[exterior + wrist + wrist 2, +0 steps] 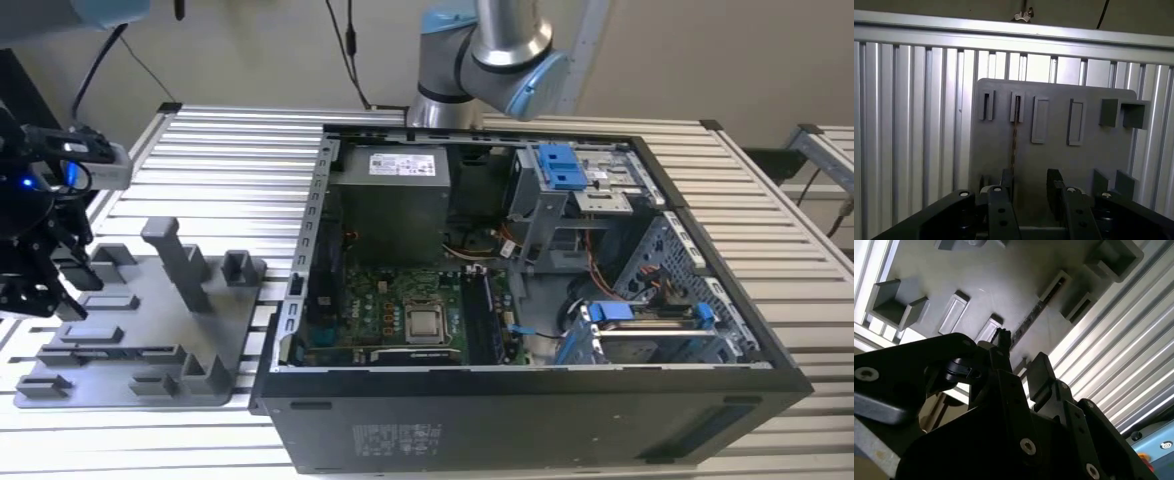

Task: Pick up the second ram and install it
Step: 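Pick up the second ram and move it above second insertion slot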

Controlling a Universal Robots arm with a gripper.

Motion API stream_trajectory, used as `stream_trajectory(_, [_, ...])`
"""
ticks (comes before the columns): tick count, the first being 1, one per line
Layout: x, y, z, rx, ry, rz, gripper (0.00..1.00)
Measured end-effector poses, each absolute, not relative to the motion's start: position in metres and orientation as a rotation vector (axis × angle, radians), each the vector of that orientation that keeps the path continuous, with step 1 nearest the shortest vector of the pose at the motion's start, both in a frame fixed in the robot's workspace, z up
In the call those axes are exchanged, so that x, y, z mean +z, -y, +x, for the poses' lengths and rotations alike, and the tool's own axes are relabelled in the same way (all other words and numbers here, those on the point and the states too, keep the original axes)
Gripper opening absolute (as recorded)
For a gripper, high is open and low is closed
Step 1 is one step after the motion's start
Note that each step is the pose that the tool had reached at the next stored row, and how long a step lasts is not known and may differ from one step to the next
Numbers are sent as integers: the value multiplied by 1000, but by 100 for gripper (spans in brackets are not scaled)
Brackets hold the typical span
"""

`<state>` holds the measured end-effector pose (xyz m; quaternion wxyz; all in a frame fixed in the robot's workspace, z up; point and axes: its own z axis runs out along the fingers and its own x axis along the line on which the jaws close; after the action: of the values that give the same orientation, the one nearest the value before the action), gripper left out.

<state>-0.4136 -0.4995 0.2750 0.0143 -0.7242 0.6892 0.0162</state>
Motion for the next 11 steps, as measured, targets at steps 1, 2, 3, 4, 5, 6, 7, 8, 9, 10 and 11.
stream_trajectory(1, [275, 500, -414, 51, -2146, -2255, 42])
stream_trajectory(2, [275, 499, -414, 51, -2146, -2255, 42])
stream_trajectory(3, [275, 500, -414, 51, -2145, -2255, 42])
stream_trajectory(4, [275, 500, -414, 51, -2145, -2254, 42])
stream_trajectory(5, [274, 500, -414, 51, -2145, -2254, 42])
stream_trajectory(6, [273, 500, -414, 51, -2145, -2254, 42])
stream_trajectory(7, [271, 500, -414, 51, -2145, -2254, 42])
stream_trajectory(8, [269, 500, -414, 51, -2145, -2254, 42])
stream_trajectory(9, [268, 500, -414, 51, -2145, -2254, 42])
stream_trajectory(10, [266, 500, -414, 52, -2145, -2254, 42])
stream_trajectory(11, [265, 501, -414, 52, -2145, -2254, 42])
